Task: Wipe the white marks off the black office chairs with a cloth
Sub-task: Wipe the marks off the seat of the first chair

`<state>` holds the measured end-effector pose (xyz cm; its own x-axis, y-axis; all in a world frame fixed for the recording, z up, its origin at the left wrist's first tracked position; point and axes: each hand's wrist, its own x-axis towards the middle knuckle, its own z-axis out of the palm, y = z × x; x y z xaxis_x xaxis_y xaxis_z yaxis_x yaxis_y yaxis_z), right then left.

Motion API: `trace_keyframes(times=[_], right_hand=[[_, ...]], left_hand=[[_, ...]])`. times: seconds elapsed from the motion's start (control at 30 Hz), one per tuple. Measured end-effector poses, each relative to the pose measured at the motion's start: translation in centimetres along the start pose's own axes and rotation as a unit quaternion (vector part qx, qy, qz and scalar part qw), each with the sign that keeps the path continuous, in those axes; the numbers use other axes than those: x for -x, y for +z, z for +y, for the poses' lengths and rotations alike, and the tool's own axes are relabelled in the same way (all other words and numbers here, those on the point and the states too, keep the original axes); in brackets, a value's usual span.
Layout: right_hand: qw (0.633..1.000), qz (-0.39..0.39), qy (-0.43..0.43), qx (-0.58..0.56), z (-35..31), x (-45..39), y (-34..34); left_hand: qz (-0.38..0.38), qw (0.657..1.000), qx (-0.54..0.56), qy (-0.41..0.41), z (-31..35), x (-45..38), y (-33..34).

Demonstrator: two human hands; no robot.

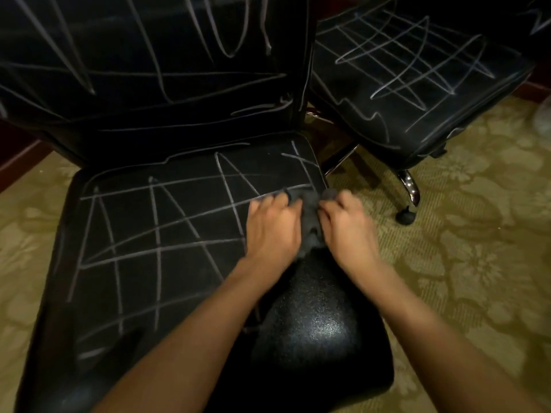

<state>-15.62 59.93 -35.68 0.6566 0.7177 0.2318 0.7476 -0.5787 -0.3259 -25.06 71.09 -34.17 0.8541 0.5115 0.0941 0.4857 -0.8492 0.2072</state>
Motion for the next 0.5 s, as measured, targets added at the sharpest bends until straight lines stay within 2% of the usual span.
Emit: trace_keyframes(times=[0.07,0.17,0.33,0.5], right_hand=[[1.000,-0.008,0.026,0.008,0.4,-3.3,0.8],[0.998,-0.013,0.058,-0.002,0.2,-4.0,1.4],[0.998,0.009,0.026,-0.053,-0.7,2.0,0.5],[0.998,-0.017,-0.004,-0.055,-1.9,6.2,-0.5]], left_hand=[[-0.015,1.000,-0.007,-0.020,0.1,-3.5,0.2],[-0.017,0.999,-0.016,-0.025,0.0,-4.6,0.5],[0.018,1.000,0.015,0.015,-1.3,2.1,0.3],[0.015,0.998,0.015,0.060,-2.3,7.0,-0.4]])
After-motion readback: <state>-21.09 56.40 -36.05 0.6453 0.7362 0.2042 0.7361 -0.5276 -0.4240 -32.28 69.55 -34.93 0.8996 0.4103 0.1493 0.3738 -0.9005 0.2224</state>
